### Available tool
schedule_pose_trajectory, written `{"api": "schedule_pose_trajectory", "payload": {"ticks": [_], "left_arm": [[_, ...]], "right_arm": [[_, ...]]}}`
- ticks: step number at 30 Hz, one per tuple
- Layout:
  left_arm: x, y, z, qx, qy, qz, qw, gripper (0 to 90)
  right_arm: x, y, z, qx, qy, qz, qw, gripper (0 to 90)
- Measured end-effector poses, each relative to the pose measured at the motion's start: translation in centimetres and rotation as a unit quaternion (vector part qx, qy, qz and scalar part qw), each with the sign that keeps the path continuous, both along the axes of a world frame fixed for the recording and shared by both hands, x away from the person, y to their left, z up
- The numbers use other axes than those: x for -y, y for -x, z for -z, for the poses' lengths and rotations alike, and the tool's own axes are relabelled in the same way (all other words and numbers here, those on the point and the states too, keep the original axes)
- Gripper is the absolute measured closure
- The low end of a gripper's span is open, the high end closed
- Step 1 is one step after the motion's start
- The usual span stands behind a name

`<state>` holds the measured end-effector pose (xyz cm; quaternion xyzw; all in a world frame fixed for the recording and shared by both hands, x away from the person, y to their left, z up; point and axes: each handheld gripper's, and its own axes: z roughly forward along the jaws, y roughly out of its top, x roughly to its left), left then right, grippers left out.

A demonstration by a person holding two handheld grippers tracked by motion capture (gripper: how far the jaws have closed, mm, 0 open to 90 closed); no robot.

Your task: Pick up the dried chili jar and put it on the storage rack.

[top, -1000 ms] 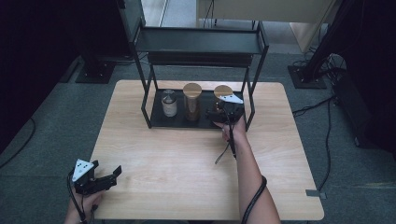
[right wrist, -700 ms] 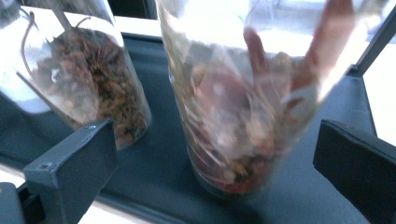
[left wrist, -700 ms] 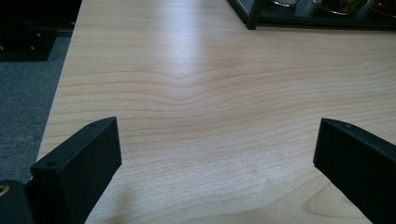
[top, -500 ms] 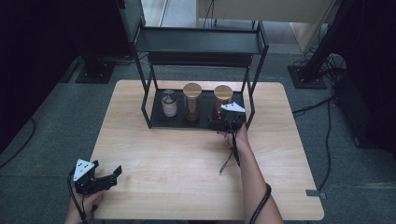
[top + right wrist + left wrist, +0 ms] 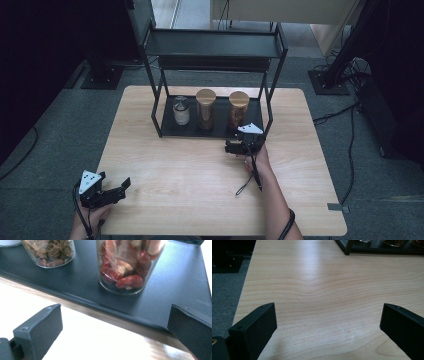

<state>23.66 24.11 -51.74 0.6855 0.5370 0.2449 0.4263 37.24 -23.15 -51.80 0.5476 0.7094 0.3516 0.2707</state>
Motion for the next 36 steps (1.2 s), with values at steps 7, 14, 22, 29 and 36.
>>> {"api": "schedule_pose_trajectory", "payload": {"ticks": [7,14,22,29,36], "left_arm": [[0.0,0.0,0.0,0.000,-0.001,-0.001,1.0000,1.1],[0.0,0.0,0.0,0.001,-0.002,-0.002,1.0000,1.1],[0.1,0.1,0.0,0.002,-0.003,-0.003,1.0000,1.1],[0.1,0.1,0.0,0.002,-0.004,-0.004,1.0000,1.1],[0.1,0.1,0.0,0.003,-0.004,-0.005,1.0000,1.1]], "right_arm": [[0.6,1.1,0.0,0.008,0.000,0.003,1.0000,0.0],[0.9,2.0,0.1,0.010,0.007,0.002,0.9999,0.4],[1.2,3.0,0.1,0.012,0.011,0.002,0.9999,0.4],[1.7,3.8,0.1,0.011,0.006,0.011,0.9999,0.6],[1.8,4.7,0.2,0.021,0.022,0.022,0.9993,0.7]]}}
